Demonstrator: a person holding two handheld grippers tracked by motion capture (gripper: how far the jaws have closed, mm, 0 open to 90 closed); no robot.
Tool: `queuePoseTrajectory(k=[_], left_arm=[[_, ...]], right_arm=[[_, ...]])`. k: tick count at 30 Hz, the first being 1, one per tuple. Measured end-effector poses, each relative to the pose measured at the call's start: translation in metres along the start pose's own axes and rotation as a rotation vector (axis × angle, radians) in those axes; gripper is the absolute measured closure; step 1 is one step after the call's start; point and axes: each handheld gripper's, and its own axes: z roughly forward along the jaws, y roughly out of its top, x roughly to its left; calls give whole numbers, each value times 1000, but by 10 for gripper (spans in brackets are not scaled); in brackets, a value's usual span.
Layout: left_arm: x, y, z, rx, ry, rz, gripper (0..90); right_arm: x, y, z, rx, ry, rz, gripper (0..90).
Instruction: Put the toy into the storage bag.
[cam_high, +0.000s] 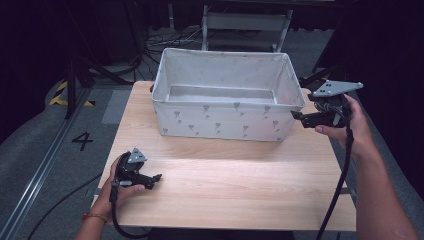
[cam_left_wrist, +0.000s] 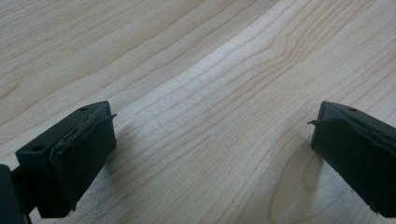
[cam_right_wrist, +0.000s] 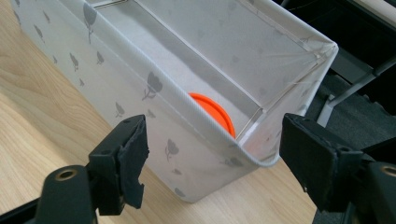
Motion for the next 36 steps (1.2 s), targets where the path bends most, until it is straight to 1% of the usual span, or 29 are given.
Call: queuePoseTrajectory(k=[3,7,8,10,11,13,14,15,17,19,22,27,28,33,36], left_arm=[[0,0,0,0,1,3,2],[0,0,0,-1,1,-1,3],[0,0,0,-1,2,-1,3],[0,0,0,0,2,-1,4],[-1,0,0,1,2,-4,4],[-1,0,0,1,2,-4,4],[-1,0,0,-1,3,-4,5],[-1,0,0,0,4,-3,5],[-1,0,0,-1,4,-4,5],[-1,0,0,-1,4,-4,5],[-1,0,0,-1,4,-3,5],[-1,0,0,0,4,-3,5],[-1,0,0,-1,4,-3,6],[-1,0,0,0,4,-3,5],[-1,0,0,0,5,-3,5]], right_arm=[[3,-8,-4,6,7,-6,240],[8,-18,-7,18,1,-26,243],[9,-24,-7,25,2,-24,239],[10,-26,-7,35,-2,-27,229],[11,-29,-7,45,-14,-37,226],[12,-35,-7,57,-20,-43,226],[14,-40,-6,72,-30,-48,225],[14,-40,-6,72,-30,-48,225],[15,-49,-5,84,-23,-53,220],[16,-52,-4,89,-23,-54,220],[18,-63,-2,132,-40,-78,215],[24,-77,2,140,-47,-110,215],[25,-82,3,146,-40,-111,215],[30,-98,10,177,-46,-122,215],[34,-108,13,192,-31,-113,215]])
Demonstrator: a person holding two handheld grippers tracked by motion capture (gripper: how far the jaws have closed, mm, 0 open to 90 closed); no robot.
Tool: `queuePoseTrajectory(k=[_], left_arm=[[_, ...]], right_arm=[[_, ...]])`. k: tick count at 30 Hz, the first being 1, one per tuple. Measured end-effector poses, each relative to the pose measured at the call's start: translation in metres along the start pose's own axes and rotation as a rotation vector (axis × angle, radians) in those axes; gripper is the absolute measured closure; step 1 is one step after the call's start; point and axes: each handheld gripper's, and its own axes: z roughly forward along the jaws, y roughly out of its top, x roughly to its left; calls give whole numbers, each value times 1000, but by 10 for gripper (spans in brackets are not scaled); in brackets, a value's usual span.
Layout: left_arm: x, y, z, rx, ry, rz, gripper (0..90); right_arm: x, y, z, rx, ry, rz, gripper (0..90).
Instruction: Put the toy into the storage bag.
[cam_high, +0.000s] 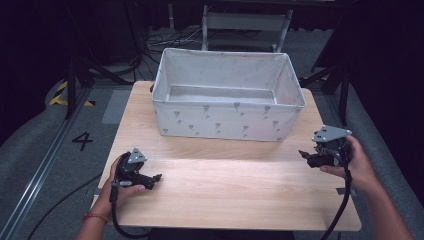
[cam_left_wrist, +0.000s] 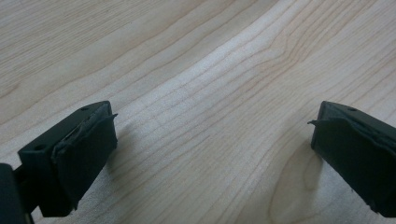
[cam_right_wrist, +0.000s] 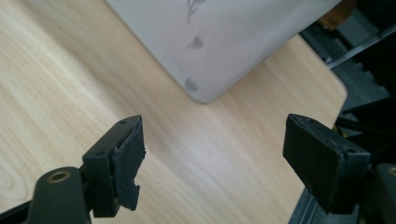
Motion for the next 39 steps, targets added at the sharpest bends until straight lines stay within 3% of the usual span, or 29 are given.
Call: queuePoseTrajectory(k=[10,14,23,26,29,37,39], left_arm=[[0,0,0,-1,6,-1,5],[0,0,0,-1,7,-2,5],[-1,0,0,-2,9,-5,5],[-1,0,0,-2,8,-5,5],[-1,0,0,-1,9,-6,5],[-1,0,0,-1,11,-6,5],[-1,0,0,0,10,-3,6]], right_arm=[[19,-17,5,0,-10,0,203],[26,-30,4,-57,4,45,185],[34,-54,13,-55,27,86,178],[35,-61,17,-65,9,105,176],[35,-67,19,-83,18,143,174],[36,-89,27,-96,42,181,174],[36,-99,31,-95,73,210,174]])
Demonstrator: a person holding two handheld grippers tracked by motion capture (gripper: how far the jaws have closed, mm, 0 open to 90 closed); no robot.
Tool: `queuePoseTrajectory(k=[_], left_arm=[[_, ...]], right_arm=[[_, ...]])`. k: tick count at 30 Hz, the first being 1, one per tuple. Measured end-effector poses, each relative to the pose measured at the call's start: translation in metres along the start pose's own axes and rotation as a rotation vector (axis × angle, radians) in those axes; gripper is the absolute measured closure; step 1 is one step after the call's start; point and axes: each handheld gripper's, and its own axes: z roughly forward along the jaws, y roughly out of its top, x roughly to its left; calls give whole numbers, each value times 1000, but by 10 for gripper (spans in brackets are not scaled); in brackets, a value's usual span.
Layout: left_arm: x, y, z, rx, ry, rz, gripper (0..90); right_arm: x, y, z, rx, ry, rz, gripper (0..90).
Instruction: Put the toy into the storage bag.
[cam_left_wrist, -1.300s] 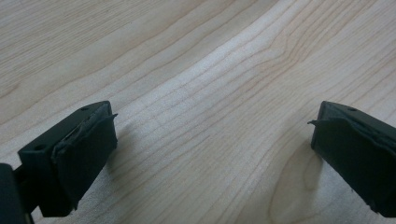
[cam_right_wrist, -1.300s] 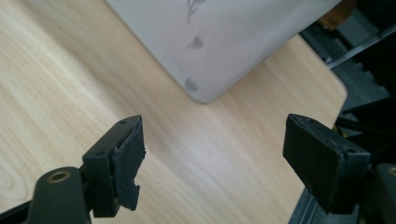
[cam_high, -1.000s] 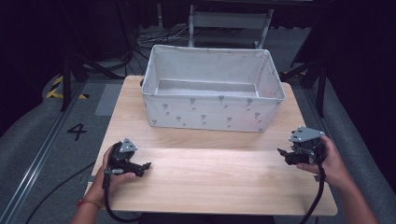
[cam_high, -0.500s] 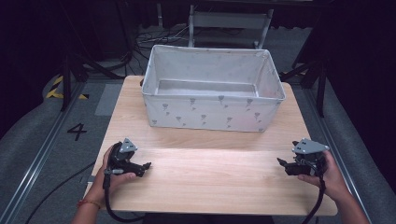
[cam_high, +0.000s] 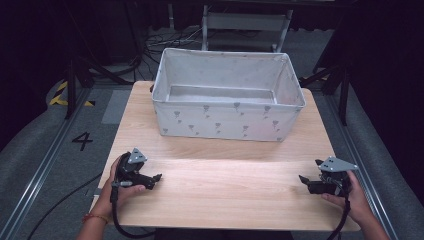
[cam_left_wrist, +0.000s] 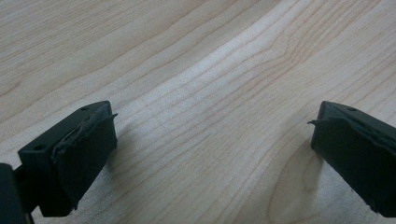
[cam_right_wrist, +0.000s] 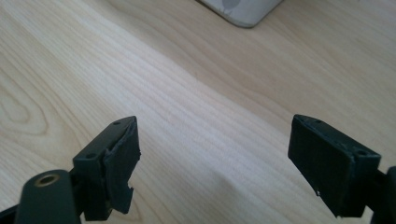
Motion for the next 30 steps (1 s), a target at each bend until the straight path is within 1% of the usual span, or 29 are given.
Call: queuePoseTrajectory(k=[1,4,6,9,10,11,12,13,14,15,16,30], left_arm=[[0,0,0,0,-1,-2,6],[0,0,0,1,2,-2,6],[0,0,0,1,2,-2,6],[0,0,0,-2,7,0,7],[0,-1,0,-4,7,-3,7],[-1,-1,-1,-4,7,-7,7],[-1,-1,-1,-4,7,-7,8],[-1,-1,-1,-4,7,-7,8],[-1,-1,-1,-4,7,-7,7],[-1,-1,-1,-3,7,-7,7],[-1,-1,-1,-4,7,-6,7],[-1,-1,-1,-2,3,-9,8]], right_arm=[[0,-3,1,-5,1,6,174],[-2,-15,3,4,27,44,174],[-3,-22,2,5,31,64,174],[-4,-33,1,-9,53,80,172],[-5,-37,1,-25,61,107,173],[-7,-41,1,-25,82,136,171],[-10,-43,0,-24,108,154,161],[-11,-44,-1,-35,96,167,168],[-11,-44,-1,-29,87,176,175],[-11,-44,0,-11,89,176,160],[-11,-44,0,-6,90,184,157],[-11,-44,1,-5,91,188,154]])
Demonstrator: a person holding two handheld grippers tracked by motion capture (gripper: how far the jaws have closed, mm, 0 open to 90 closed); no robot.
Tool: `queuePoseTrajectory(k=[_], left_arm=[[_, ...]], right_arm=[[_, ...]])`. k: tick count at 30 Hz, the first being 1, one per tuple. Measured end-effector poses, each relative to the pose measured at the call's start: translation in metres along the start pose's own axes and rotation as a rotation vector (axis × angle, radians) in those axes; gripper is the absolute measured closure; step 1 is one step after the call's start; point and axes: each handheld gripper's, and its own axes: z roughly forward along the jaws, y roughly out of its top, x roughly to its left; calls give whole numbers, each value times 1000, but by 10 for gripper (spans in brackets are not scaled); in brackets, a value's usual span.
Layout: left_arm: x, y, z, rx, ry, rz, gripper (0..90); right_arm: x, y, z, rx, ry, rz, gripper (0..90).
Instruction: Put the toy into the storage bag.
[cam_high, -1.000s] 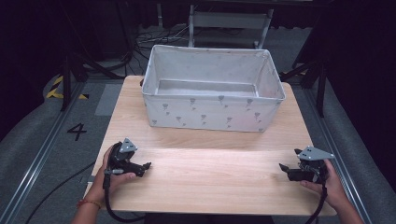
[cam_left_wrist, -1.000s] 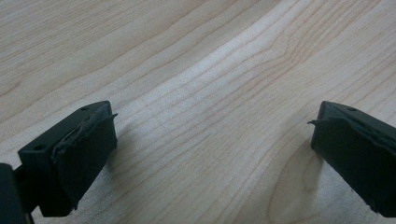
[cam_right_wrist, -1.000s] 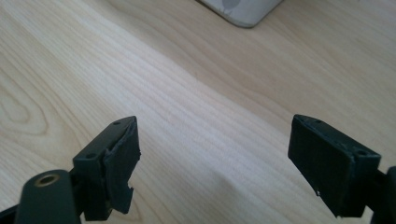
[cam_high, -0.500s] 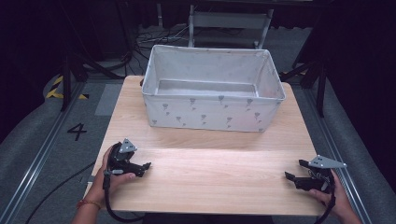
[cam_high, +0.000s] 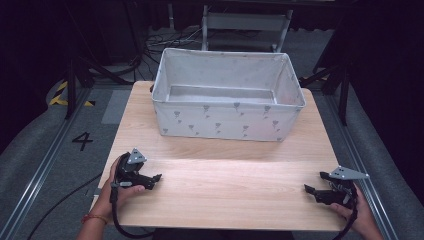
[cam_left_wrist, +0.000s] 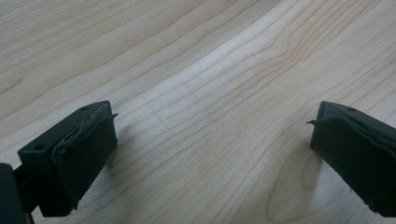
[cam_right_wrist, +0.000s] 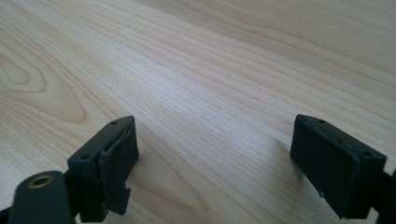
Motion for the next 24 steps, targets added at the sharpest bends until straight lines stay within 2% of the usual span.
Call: queuePoseTrajectory(k=[24], left_arm=[[0,1,1,2,5,-10,2]], right_arm=[[0,0,0,0,1,1,154]])
